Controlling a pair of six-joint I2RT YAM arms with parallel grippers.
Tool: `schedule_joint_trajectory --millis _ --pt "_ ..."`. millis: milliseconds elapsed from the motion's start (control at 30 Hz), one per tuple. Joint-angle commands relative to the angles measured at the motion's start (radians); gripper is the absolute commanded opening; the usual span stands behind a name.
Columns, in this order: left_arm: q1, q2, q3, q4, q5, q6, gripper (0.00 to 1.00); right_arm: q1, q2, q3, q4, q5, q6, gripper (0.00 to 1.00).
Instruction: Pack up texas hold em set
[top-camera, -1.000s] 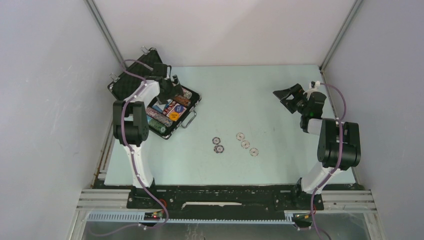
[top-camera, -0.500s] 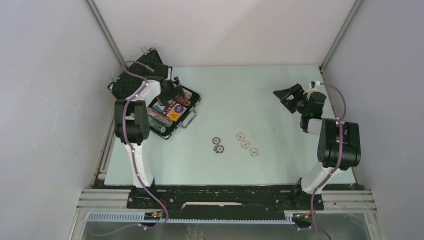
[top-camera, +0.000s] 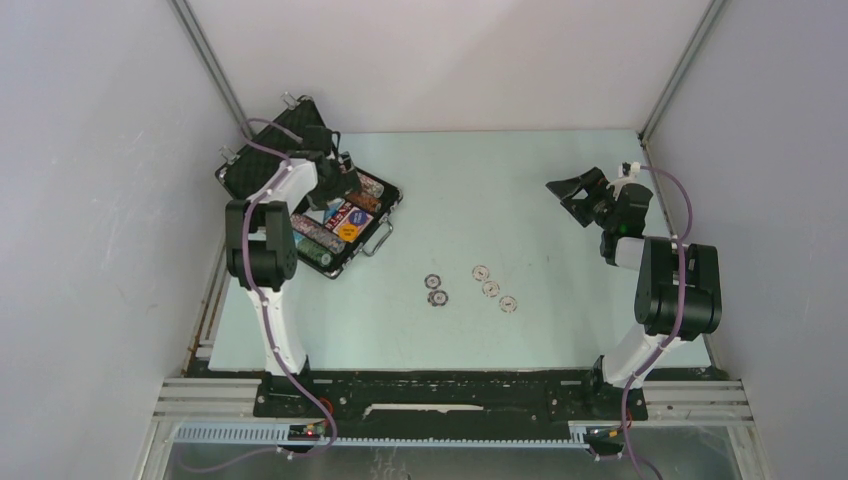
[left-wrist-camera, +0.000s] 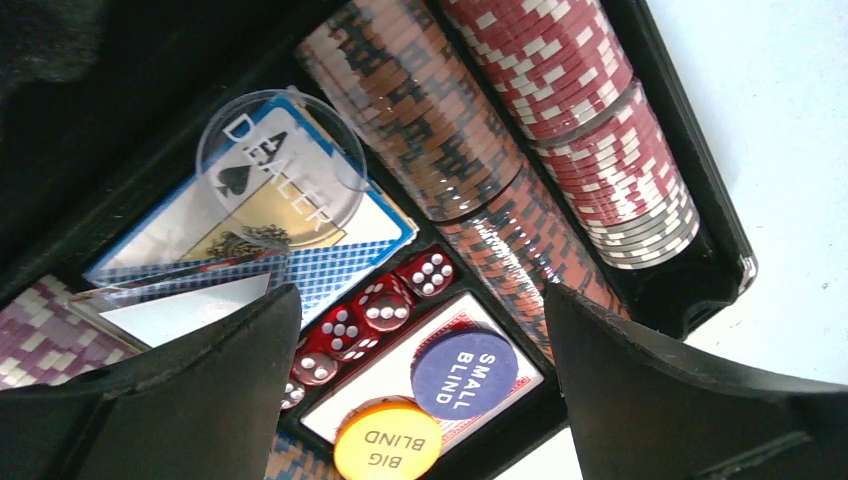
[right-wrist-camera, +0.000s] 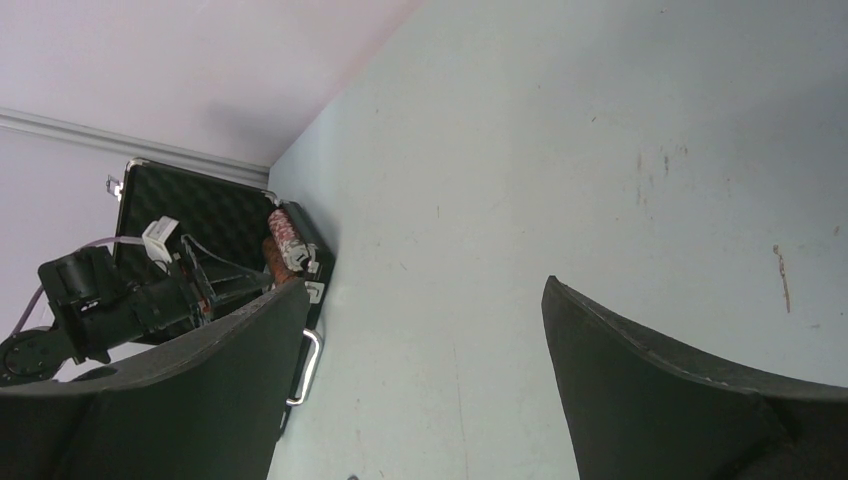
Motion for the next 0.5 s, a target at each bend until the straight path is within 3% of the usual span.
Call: schedule_joint_trajectory --millis 0,300,467 --pt "0.013 -0.090 -0.006 -0.015 -0.007 0.051 0.97 0.005 0.001 0.041 0.043 -0.010 0.005 0.97" --pt "0.002 -0.149 -0.044 -0.006 0.069 0.074 0.98 0.007 0.002 0.042 0.044 -0.012 0.006 0.97" --pt "-0.042 -0.275 -0.077 -0.006 -0.009 0.077 1.00 0.011 0.005 0.054 0.020 -0.012 -0.006 0.97"
